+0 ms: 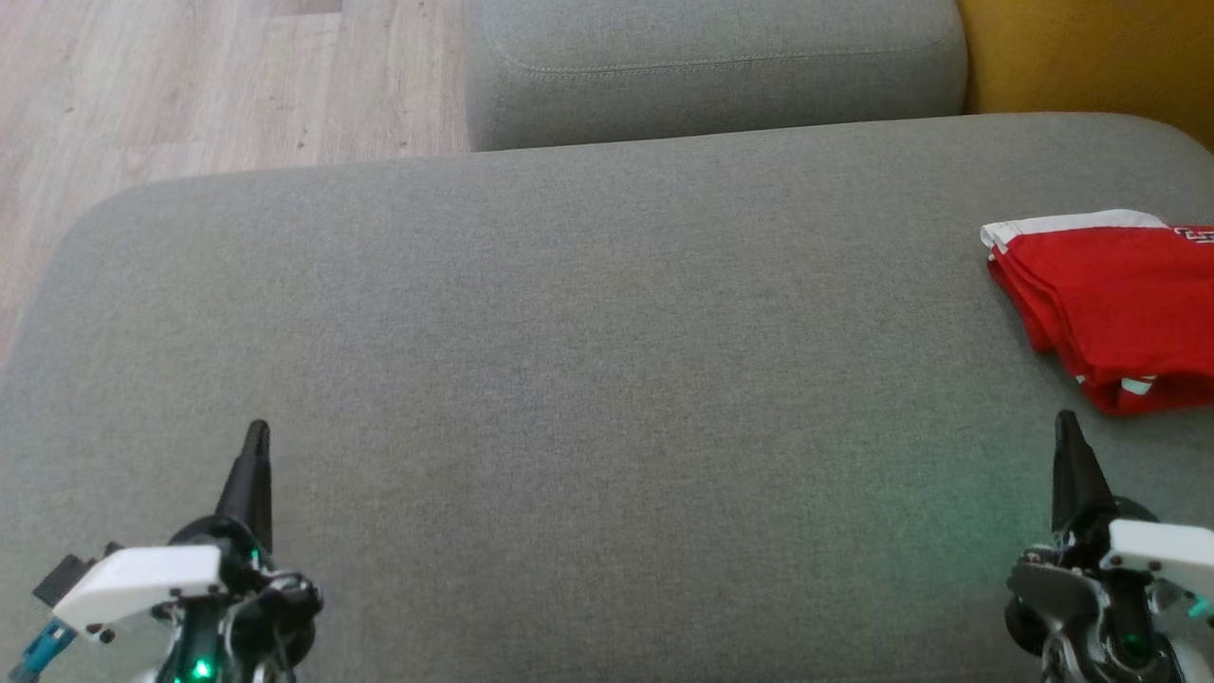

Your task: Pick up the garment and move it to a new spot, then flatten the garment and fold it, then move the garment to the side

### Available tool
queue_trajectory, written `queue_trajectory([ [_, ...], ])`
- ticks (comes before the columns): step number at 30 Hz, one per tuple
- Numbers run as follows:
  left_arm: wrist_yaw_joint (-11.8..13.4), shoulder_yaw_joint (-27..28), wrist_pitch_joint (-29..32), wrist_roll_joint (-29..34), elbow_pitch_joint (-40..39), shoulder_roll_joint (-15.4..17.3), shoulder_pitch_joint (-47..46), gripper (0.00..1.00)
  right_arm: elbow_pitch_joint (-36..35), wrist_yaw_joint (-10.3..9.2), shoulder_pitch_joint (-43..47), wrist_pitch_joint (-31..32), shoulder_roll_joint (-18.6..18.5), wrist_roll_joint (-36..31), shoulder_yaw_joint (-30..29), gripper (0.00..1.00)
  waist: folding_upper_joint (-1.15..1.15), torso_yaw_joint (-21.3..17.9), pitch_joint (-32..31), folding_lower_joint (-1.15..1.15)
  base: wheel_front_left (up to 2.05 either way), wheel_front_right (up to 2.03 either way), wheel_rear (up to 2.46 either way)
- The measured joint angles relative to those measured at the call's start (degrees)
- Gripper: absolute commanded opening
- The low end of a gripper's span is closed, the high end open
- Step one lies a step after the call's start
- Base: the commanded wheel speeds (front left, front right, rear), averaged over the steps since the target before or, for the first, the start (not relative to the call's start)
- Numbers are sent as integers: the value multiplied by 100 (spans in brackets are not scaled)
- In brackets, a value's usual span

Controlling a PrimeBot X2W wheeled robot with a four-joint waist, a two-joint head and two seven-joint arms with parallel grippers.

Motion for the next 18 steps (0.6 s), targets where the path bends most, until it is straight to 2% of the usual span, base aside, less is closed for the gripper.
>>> queue_trajectory([
  [18, -16, 67, 53, -109, 5, -12, -93, 0, -12, 0, -92, 13, 0, 122, -4, 0, 0, -2, 2, 0, 0, 0, 0],
])
